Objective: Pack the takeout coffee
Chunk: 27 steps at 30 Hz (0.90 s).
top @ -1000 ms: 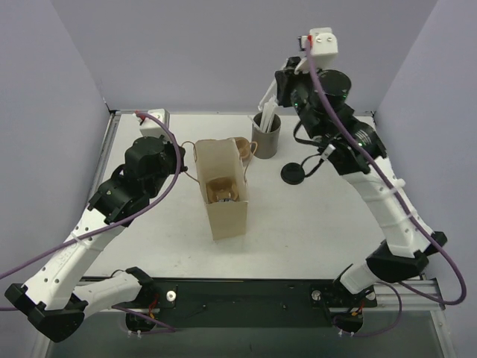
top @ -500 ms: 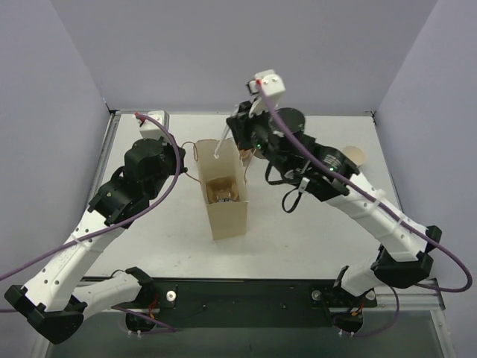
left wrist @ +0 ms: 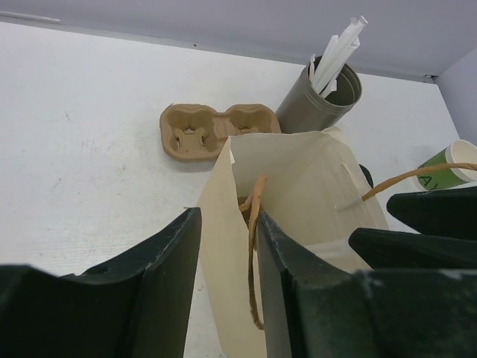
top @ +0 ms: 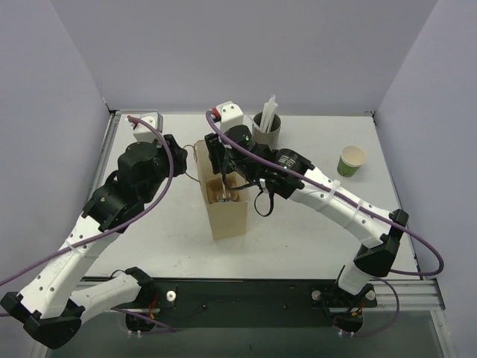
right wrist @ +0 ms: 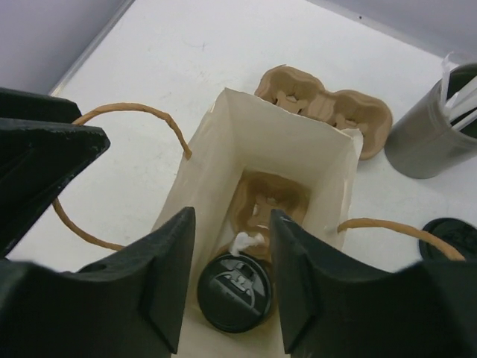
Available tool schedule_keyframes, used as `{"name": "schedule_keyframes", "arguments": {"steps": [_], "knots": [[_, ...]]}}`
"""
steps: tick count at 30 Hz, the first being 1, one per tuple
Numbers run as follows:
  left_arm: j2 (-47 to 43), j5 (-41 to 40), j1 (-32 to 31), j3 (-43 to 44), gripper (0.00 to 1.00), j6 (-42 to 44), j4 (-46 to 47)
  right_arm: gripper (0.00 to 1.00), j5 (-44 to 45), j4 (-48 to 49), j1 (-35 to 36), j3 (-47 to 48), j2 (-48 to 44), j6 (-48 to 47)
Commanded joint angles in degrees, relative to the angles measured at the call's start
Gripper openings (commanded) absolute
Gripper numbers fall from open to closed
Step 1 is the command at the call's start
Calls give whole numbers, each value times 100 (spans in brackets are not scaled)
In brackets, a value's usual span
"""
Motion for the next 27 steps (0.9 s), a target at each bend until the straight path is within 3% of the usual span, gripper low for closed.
{"name": "schedule_keyframes", "arguments": {"steps": [1,2,4,7,13,19,24,27], "knots": [[-212,-49,44,365,52,-89,-249,58,17,-243,8,416,-81,130],[-230,-58,44,419,75,-80,-320,66,8,-261,17,442,-90,156],[-230,-40,44,672,87,-54,-626,79,-27,-349,17,643,-134,226],[-273,-242,44,937,89,-142,-1110,88,-27,-621,8,1178,-116,297],[-581,-400,70,1017,92,-176,-1716,90,673,-1166,17,1480,-598,754],[-993,-436,79,719,93,-589,-2280,93,1562,-1675,-44,137,-2013,1509],[-1399,-172,79,323,94,-827,-2657,94,1766,-2097,-71,-1321,-3270,2273],[-1373,-225,79,270,95,-933,-3026,96,1775,-2308,-71,-1675,-3684,2652]]}}
